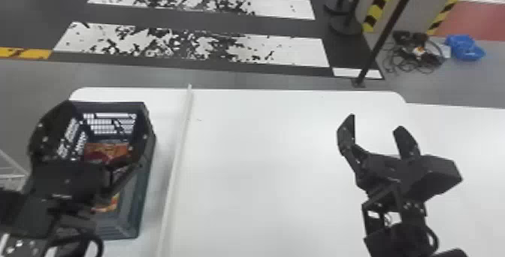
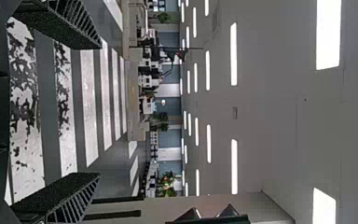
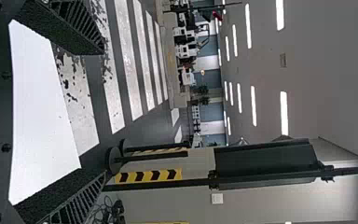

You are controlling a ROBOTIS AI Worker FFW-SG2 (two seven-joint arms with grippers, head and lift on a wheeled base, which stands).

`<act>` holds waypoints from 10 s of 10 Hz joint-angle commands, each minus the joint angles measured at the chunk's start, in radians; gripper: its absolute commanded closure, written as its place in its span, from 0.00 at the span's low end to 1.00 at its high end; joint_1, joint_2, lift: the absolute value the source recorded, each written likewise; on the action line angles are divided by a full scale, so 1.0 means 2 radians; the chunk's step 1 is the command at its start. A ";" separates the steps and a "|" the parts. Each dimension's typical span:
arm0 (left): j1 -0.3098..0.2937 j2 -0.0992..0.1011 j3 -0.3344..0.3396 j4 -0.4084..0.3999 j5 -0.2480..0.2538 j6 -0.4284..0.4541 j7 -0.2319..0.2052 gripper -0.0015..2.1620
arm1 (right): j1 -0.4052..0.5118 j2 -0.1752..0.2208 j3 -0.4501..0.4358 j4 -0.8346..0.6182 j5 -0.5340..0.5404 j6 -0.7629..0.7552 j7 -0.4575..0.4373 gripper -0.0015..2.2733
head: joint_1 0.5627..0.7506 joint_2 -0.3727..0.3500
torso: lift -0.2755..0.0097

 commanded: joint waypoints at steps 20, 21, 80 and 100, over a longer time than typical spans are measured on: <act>0.000 0.000 0.000 0.000 0.000 0.000 0.000 0.00 | 0.000 0.000 0.000 0.000 0.000 0.000 0.000 0.00 | 0.70 0.38 | 0.86; 0.000 0.000 0.000 0.000 0.000 0.000 0.000 0.00 | 0.000 0.000 0.000 0.000 0.000 0.000 0.000 0.00 | 0.70 0.38 | 0.86; 0.000 0.000 0.000 0.000 0.000 0.000 0.000 0.00 | 0.000 0.000 0.000 0.000 0.000 0.000 0.000 0.00 | 0.70 0.38 | 0.86; 0.000 0.000 0.000 0.000 0.000 0.000 0.000 0.00 | 0.000 0.000 0.000 0.000 0.000 0.000 0.000 0.00 | 0.70 0.38 | 0.86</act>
